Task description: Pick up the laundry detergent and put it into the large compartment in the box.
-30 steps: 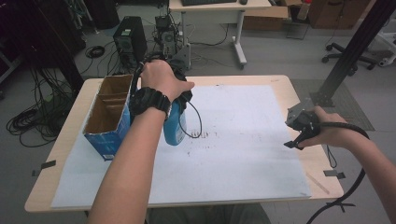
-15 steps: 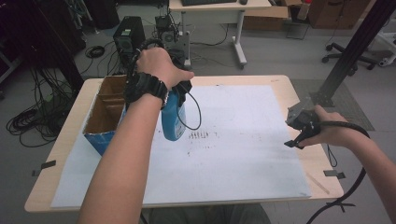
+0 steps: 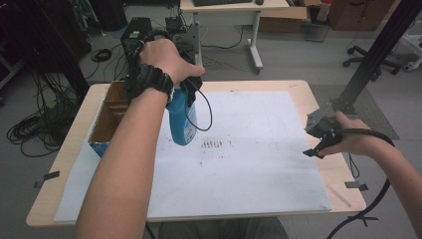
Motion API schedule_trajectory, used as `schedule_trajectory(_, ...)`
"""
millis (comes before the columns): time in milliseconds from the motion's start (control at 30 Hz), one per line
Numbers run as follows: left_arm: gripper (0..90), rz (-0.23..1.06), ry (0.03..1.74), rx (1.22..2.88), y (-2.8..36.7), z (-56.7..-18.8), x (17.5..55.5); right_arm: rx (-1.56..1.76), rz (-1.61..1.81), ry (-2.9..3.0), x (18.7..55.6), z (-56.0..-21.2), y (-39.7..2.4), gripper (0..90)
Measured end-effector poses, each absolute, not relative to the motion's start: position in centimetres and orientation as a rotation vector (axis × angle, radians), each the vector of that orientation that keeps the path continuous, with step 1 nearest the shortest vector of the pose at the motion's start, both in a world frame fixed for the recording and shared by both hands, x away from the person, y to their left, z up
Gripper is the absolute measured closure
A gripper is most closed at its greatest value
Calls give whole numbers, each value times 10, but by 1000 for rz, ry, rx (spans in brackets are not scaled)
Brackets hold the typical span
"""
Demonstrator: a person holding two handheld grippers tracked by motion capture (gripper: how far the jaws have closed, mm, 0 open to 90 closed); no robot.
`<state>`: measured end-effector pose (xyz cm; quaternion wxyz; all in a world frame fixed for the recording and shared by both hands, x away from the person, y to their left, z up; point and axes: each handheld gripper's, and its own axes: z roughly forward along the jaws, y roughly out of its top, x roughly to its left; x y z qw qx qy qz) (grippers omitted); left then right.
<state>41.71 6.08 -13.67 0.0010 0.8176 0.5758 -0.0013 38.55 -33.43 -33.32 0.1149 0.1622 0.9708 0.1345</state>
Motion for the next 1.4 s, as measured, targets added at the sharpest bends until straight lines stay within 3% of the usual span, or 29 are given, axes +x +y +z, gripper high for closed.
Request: schedule_trajectory(1400, 375, 5, 1868, 2509, 81, -102, 424, 468, 394, 2848, 388, -333, -333, 232)
